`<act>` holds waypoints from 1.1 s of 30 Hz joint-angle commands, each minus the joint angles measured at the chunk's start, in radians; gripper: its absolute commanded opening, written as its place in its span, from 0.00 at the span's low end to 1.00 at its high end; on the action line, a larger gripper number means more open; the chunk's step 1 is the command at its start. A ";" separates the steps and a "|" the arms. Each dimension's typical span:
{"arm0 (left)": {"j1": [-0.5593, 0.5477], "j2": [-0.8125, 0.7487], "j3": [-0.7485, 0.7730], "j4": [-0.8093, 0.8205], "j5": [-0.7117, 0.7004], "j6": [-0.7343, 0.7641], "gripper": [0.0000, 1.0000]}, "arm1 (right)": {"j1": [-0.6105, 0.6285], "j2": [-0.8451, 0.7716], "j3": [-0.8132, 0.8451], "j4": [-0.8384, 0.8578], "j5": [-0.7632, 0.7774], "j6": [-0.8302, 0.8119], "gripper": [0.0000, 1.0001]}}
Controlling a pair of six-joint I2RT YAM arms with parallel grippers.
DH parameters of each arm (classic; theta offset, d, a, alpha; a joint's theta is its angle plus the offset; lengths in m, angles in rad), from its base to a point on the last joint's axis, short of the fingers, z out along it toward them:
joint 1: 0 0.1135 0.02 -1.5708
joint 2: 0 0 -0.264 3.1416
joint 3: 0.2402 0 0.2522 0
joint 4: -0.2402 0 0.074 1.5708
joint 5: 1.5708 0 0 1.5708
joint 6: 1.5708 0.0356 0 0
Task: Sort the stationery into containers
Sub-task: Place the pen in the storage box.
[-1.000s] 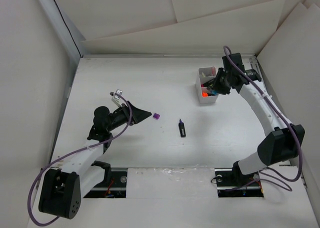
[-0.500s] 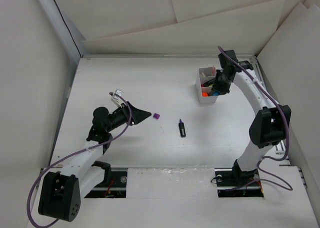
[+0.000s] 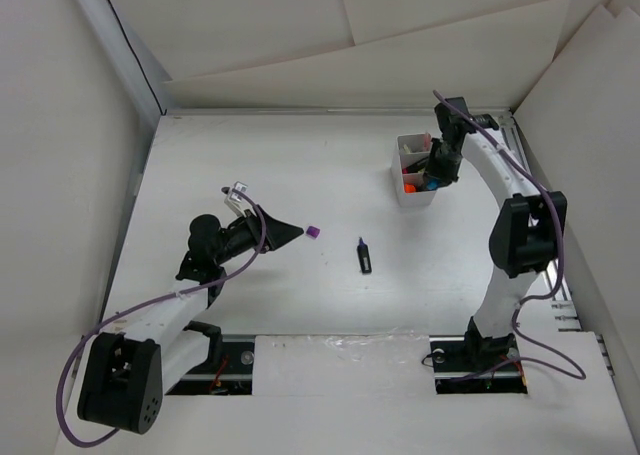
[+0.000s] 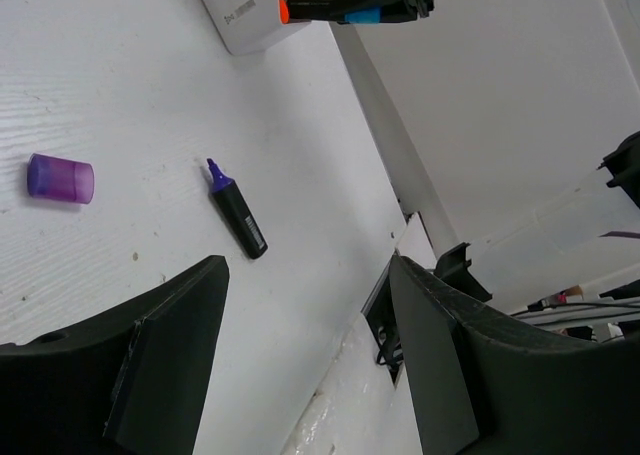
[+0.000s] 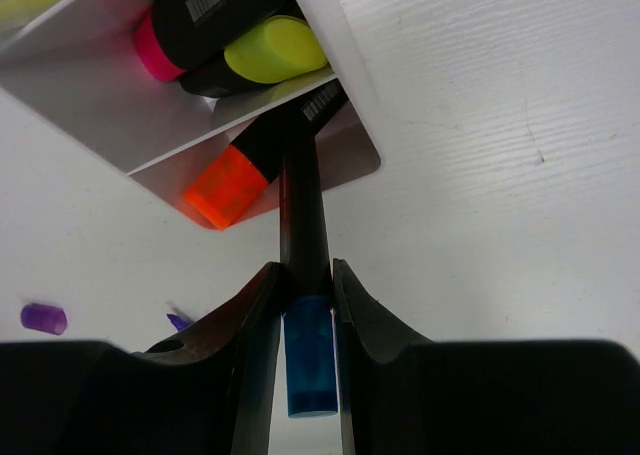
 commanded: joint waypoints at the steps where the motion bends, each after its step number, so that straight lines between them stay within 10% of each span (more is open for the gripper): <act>1: -0.001 0.001 -0.007 0.075 0.026 0.018 0.62 | -0.010 0.000 0.050 -0.021 0.020 -0.022 0.17; 14: -0.001 0.010 -0.007 0.075 0.026 0.018 0.62 | 0.033 0.074 0.197 -0.061 0.020 -0.013 0.56; 25: -0.001 0.033 -0.007 0.075 0.005 0.031 0.60 | 0.120 -0.006 0.208 -0.047 0.056 -0.013 0.58; 28: -0.001 0.033 0.005 -0.007 -0.043 0.063 0.55 | 0.182 -0.134 0.118 0.035 0.057 -0.003 0.50; 33: -0.019 -0.028 0.051 -0.201 -0.211 0.152 0.47 | 0.364 -0.416 -0.285 0.367 0.006 0.036 0.00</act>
